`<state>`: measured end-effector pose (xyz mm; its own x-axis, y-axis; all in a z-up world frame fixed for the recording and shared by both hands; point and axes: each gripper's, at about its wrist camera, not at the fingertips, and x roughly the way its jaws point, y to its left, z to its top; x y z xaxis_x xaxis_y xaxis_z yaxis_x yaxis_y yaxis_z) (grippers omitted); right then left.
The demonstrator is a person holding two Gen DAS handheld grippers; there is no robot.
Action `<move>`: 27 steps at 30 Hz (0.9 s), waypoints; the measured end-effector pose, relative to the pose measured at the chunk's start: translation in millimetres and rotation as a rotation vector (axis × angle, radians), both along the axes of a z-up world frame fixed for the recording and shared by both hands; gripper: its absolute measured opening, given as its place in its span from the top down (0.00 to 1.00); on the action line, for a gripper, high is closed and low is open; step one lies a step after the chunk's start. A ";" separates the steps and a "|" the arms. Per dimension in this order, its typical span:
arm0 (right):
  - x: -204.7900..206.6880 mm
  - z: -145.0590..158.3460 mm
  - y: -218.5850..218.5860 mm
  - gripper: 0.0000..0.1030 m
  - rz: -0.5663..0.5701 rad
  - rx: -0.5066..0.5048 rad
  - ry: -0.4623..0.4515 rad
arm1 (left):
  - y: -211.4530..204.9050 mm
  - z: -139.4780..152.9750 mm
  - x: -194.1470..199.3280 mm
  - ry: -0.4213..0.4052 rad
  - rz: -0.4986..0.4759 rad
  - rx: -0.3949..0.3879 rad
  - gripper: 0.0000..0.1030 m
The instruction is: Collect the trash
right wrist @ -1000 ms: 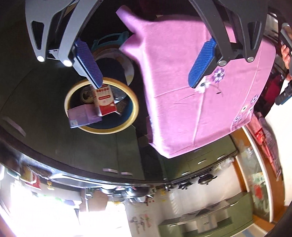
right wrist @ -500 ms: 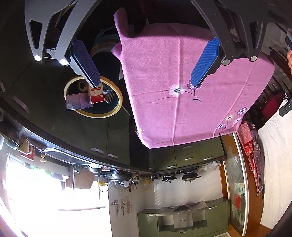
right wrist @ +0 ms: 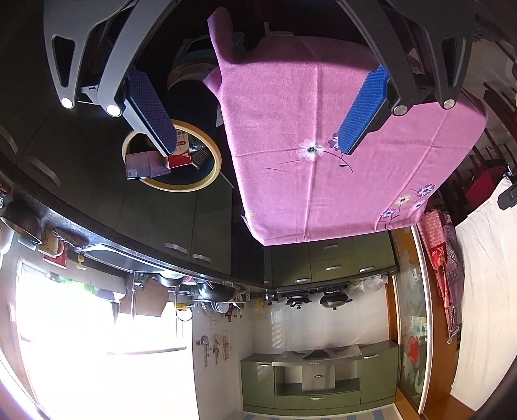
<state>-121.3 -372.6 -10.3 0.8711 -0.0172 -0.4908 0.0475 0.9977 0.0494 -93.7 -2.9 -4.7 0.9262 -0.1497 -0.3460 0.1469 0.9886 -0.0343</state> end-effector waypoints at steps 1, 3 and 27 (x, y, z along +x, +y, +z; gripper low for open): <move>-0.4 0.2 -1.0 0.05 -0.001 0.001 -0.001 | -0.6 -0.3 0.0 0.000 -0.002 0.003 0.07; -0.5 0.0 -2.6 0.05 -0.001 0.003 -0.002 | -1.4 -0.9 -0.2 0.002 -0.004 0.006 0.07; 4.8 1.4 -0.7 0.05 0.006 0.002 -0.011 | -0.3 -6.0 0.7 0.011 -0.016 0.014 0.07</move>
